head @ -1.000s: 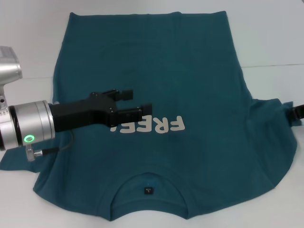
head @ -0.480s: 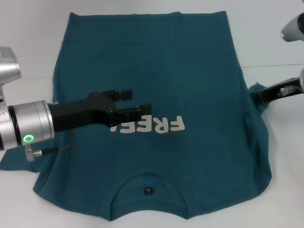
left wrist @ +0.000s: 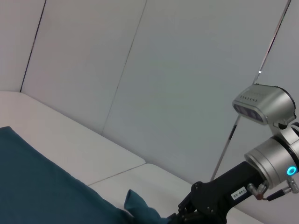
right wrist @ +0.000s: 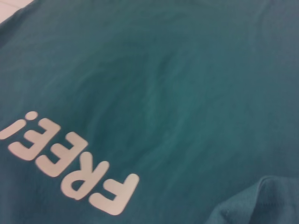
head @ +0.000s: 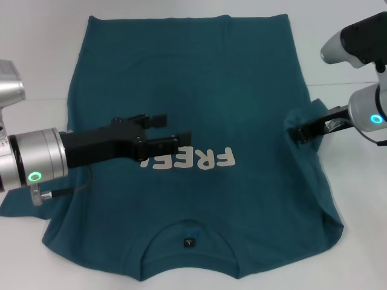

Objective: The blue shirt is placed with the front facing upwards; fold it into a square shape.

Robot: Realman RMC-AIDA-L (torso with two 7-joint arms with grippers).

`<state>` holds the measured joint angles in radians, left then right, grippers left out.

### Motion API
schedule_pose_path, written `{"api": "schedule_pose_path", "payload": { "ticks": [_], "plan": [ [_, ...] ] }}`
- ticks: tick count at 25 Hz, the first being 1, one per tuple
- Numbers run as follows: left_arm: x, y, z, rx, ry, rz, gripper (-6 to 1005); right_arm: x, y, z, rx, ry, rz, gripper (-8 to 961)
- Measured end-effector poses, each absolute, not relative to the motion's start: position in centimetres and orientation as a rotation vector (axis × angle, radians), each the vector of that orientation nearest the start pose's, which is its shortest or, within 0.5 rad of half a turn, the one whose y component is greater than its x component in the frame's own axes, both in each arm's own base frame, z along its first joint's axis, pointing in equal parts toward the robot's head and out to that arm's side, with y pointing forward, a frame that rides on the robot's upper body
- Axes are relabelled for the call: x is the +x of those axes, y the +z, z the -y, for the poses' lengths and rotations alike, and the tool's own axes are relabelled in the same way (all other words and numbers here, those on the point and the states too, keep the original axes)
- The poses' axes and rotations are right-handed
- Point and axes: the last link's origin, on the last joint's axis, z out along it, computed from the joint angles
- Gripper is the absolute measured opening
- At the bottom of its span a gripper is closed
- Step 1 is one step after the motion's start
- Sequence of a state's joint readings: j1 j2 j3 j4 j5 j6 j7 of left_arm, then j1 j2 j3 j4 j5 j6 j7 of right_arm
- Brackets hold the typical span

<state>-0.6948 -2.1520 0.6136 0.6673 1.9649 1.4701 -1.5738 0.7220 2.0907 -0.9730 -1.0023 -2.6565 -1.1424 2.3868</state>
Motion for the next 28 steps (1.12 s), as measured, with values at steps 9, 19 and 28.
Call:
{"api": "schedule_pose_path", "payload": {
  "ticks": [9,19,28],
  "plan": [
    [-19.6,-1.3,-37.6,-2.636,-0.902,0.749,885,22.3,1.5,-42.9,-2.324,-0.153,-0.997,39],
    [-19.6,-1.3,-37.6,-2.635,-0.901,0.746,886,22.2,1.2,-42.9,-2.332,-0.165,-0.981,40],
    [-19.6,-1.3,-37.6,-2.636,-0.902,0.744,885,22.1,1.1,-43.0,-2.326,-0.147,-0.991,40]
  ]
}}
